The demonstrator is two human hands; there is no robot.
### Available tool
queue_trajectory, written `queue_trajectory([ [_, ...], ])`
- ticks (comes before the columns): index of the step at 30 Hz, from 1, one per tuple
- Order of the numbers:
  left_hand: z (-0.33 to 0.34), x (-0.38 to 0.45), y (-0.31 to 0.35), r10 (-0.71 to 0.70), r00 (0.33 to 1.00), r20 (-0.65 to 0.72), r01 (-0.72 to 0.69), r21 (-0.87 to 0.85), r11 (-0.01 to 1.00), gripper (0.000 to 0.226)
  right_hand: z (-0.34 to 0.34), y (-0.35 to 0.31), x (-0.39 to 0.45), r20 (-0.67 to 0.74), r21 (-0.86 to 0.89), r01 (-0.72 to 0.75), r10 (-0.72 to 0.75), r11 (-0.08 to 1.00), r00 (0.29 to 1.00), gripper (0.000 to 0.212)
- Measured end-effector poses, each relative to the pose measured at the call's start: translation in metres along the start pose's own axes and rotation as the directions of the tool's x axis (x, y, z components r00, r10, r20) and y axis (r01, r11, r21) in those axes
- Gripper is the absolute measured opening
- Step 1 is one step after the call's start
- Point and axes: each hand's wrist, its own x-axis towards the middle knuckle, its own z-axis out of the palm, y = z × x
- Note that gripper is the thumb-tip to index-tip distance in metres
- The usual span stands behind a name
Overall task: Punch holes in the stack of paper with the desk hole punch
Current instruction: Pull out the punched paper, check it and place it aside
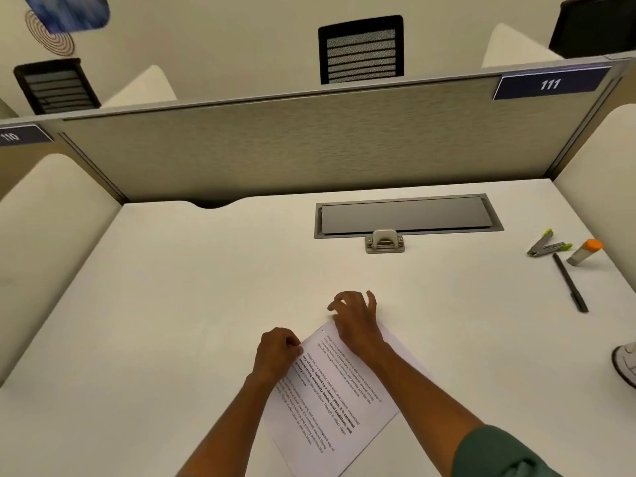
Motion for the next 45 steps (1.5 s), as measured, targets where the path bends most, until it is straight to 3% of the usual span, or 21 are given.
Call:
queue_trajectory([
  [6,-0.003,0.008,-0.006,0.037,0.998,0.045,-0.035,-0.048,0.998,0.014,-0.012,0.009,-0.026,-0.139,0.269,-0.254,0.298,0.929,0.944,0.021],
  [12,-0.007,0.012,-0.018,0.103,0.99,0.093,-0.1,-0.038,0.994,0.01,-0.023,0.01,-0.07,-0.237,0.433,-0.481,0.611,0.762,0.755,0.024],
  [20,-0.024,0.003,-0.044,0.119,0.981,0.15,-0.091,-0.177,0.98,0.012,-0.009,-0.024,-0.122,-0.142,0.524,-0.638,0.796,0.565,0.588,0.032],
  [25,-0.036,-0.004,-0.068,0.152,0.973,0.175,-0.105,-0.252,0.962,0.013,0.008,-0.053,-0.136,-0.058,0.555,-0.69,0.849,0.464,0.525,0.04],
  [33,-0.055,-0.009,-0.094,0.254,0.941,0.223,-0.163,-0.359,0.919,0.015,0.009,-0.084,-0.138,0.047,0.657,-0.66,0.855,0.363,0.517,0.048],
  [45,-0.066,-0.019,-0.115,0.183,0.932,0.312,0.042,-0.595,0.802,0.014,0.006,-0.082,-0.118,0.179,0.725,-0.607,0.76,0.327,0.624,0.061],
])
